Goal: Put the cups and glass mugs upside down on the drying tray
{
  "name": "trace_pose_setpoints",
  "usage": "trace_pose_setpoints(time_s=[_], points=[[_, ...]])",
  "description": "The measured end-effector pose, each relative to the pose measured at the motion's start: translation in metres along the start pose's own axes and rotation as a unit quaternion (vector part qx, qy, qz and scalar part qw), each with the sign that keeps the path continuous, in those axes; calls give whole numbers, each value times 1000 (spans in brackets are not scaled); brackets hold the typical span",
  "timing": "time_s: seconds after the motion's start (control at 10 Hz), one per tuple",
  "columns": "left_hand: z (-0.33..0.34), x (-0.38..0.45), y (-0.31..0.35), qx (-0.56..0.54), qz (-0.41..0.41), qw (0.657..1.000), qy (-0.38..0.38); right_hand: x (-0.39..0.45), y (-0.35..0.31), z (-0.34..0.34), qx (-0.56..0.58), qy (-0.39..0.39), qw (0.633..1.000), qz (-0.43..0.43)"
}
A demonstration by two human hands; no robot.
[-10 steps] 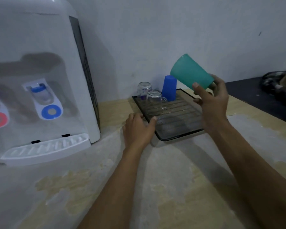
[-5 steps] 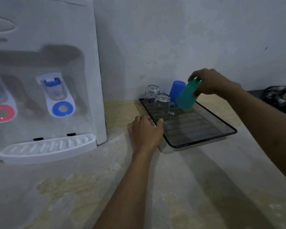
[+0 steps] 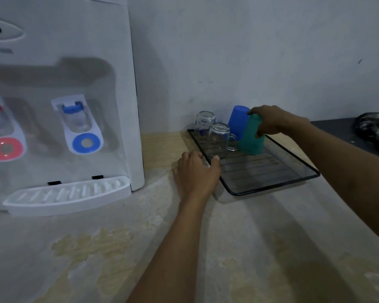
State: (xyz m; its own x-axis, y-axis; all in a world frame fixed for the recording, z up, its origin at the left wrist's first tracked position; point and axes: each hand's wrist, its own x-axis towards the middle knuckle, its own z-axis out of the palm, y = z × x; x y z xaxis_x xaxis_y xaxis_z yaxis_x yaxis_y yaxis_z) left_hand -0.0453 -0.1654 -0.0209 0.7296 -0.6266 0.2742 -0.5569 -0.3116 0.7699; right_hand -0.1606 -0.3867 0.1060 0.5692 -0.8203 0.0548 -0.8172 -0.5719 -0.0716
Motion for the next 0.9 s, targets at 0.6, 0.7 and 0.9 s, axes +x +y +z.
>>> trace_pose_setpoints(time_s=[0.6,0.7,0.9], points=[[-2,0,1,0,0,1000,-4,-4,5,20,54,32,998,-11],[-1,0,0,2,0,1000,-5,-5,5,22,56,27,998,-10],[2,1,-3,-3,1,1000,7,-30,11,33,175,120,977,3]])
